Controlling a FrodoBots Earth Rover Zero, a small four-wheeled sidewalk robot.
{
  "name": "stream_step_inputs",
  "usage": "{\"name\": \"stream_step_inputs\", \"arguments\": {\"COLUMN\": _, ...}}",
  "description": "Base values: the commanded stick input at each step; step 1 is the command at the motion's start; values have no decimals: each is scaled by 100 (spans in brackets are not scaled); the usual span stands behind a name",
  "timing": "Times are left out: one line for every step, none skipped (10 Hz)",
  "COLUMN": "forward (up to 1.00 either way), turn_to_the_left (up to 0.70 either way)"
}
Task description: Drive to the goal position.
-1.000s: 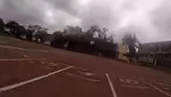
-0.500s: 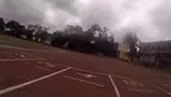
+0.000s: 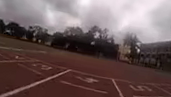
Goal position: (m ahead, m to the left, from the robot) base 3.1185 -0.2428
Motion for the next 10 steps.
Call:
{"name": "stream_step_inputs", "arguments": {"forward": 70, "turn_to_the_left": 0}}
{"name": "stream_step_inputs", "arguments": {"forward": 70, "turn_to_the_left": 0}}
{"name": "stream_step_inputs", "arguments": {"forward": 70, "turn_to_the_left": 0}}
{"name": "stream_step_inputs", "arguments": {"forward": 70, "turn_to_the_left": 0}}
{"name": "stream_step_inputs", "arguments": {"forward": 70, "turn_to_the_left": 0}}
{"name": "stream_step_inputs", "arguments": {"forward": 70, "turn_to_the_left": 0}}
{"name": "stream_step_inputs", "arguments": {"forward": 70, "turn_to_the_left": 0}}
{"name": "stream_step_inputs", "arguments": {"forward": 70, "turn_to_the_left": 0}}
{"name": "stream_step_inputs", "arguments": {"forward": 70, "turn_to_the_left": 0}}
{"name": "stream_step_inputs", "arguments": {"forward": 70, "turn_to_the_left": 0}}
